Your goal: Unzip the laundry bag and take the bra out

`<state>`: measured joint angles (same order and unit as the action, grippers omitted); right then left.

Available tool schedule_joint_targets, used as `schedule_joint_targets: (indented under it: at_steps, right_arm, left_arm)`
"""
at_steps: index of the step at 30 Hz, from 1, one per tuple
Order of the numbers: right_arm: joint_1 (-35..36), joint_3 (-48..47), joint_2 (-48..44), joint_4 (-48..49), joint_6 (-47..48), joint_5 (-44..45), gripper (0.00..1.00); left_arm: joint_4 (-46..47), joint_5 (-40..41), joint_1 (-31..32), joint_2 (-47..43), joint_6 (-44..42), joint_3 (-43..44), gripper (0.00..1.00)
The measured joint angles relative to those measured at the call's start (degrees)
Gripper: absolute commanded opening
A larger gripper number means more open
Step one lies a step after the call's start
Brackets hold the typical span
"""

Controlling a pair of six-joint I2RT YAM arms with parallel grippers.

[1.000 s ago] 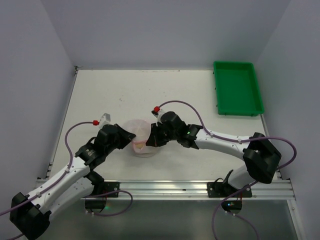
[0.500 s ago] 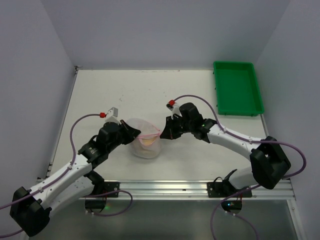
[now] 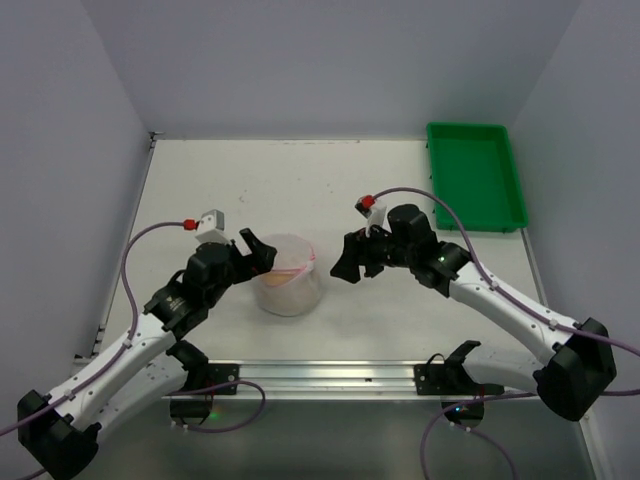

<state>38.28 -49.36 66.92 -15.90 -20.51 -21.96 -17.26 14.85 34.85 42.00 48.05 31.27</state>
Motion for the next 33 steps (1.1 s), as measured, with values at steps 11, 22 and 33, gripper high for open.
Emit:
schedule_joint_targets:
  at_steps: [11, 22, 33]
  right_arm:
    - [0.22, 1.88, -4.31, -1.09, 0.02, 1.55, 0.72]
    - [0.31, 3.28, -5.33, -1.36, 0.15, 1.75, 0.72]
    - [0.33, 4.59, -6.54, -1.29, 0.37, 1.75, 0.72]
  left_arm:
    - [-1.64, 6.25, -1.88, 4.61, 0.37, 1.11, 1.00]
    - [0.13, 5.62, -5.31, 3.04, 8.35, -4.35, 0.91]
    - [9.53, 1.66, -7.63, 9.86, 11.10, -5.88, 0.54]
